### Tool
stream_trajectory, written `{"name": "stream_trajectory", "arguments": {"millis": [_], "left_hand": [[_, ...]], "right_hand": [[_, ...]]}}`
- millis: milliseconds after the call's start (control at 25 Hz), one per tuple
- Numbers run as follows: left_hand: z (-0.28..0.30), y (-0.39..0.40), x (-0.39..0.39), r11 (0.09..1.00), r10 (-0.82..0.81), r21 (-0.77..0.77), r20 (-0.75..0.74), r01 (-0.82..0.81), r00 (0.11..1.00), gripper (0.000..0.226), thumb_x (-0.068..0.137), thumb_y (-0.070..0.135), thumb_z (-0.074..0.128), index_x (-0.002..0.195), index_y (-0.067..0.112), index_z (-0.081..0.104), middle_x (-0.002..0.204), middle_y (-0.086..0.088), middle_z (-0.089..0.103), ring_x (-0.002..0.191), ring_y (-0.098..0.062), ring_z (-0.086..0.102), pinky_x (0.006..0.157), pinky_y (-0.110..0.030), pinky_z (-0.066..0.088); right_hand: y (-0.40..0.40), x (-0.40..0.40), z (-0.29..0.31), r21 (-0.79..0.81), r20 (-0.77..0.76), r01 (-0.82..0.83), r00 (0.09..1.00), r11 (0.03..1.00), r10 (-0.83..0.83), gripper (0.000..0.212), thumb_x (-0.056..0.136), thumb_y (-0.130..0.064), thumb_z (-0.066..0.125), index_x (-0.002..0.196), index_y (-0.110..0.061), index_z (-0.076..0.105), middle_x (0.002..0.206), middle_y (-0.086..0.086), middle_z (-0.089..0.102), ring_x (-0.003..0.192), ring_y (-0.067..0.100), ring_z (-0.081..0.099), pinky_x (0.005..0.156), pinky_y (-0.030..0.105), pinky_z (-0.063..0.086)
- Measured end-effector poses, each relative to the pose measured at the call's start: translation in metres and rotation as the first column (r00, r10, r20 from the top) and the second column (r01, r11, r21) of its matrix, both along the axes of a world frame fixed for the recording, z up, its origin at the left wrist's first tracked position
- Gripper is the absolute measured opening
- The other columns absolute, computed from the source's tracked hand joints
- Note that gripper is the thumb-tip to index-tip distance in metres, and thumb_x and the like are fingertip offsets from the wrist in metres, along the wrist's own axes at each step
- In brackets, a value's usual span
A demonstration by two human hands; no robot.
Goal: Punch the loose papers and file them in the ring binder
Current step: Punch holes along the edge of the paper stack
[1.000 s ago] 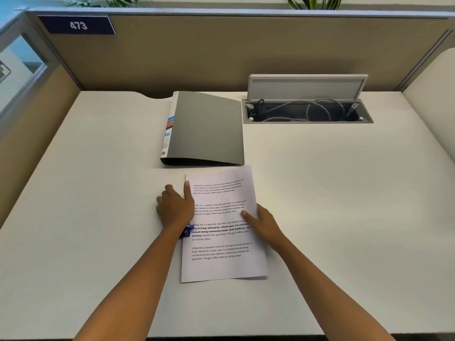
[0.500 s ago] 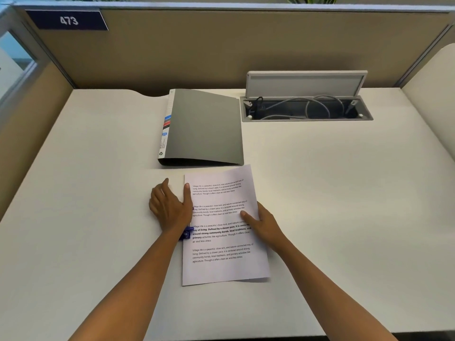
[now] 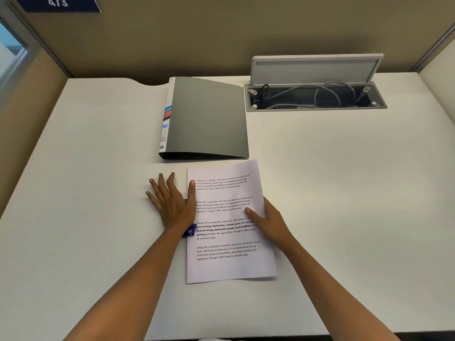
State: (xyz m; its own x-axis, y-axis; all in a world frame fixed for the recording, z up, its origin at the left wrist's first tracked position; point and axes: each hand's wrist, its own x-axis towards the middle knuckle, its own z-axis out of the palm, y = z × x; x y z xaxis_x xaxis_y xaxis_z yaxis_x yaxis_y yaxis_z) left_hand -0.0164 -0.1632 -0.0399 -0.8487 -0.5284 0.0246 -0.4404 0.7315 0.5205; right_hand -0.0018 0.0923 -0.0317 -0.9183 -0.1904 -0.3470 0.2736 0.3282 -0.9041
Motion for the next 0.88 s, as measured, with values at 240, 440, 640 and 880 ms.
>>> {"name": "stream_trajectory", "arguments": {"millis": [240,440,640,880], "left_hand": [[0.004,0.001,0.000,0.999,-0.023,0.029,0.048,0.022,0.999,0.077,0.093,0.066,0.024,0.153,0.017,0.028,0.165,-0.010,0.015,0.154,-0.025,-0.006,0.122,-0.050,-0.012],[0.011,0.004,0.001,0.999,-0.031,0.024,0.063,0.030,0.998,0.068,0.099,0.058,0.030,0.153,0.017,0.027,0.165,-0.009,0.018,0.154,-0.025,-0.003,0.122,-0.051,-0.010],[0.021,0.007,0.000,0.997,-0.053,-0.058,0.074,0.058,0.996,0.067,0.099,0.058,0.029,0.148,0.013,0.036,0.159,-0.010,0.030,0.153,-0.027,0.006,0.121,-0.052,-0.009],[0.022,0.004,0.003,0.989,0.064,0.137,-0.108,-0.049,0.992,0.045,0.098,0.047,0.048,0.126,0.012,0.053,0.135,-0.010,0.055,0.133,-0.031,0.043,0.118,-0.050,0.022]], "right_hand": [[0.000,0.001,0.003,0.019,-0.030,-0.005,1.000,1.000,0.006,0.044,0.093,-0.041,0.064,0.134,-0.027,0.054,0.127,-0.012,0.067,0.113,0.009,0.065,0.098,0.035,0.053],[-0.001,0.002,0.006,0.013,-0.029,0.008,1.000,1.000,-0.007,0.042,0.093,-0.038,0.065,0.132,-0.026,0.056,0.126,-0.009,0.068,0.112,0.013,0.066,0.096,0.035,0.055],[0.001,0.001,0.006,0.001,-0.022,0.004,1.000,1.000,-0.004,0.044,0.090,-0.040,0.067,0.130,-0.026,0.057,0.124,-0.008,0.069,0.110,0.013,0.067,0.096,0.039,0.055],[0.000,-0.001,0.006,-0.002,0.004,0.009,1.000,1.000,-0.009,0.042,0.089,-0.037,0.068,0.128,-0.023,0.060,0.123,-0.004,0.070,0.108,0.016,0.069,0.097,0.044,0.055]]}}
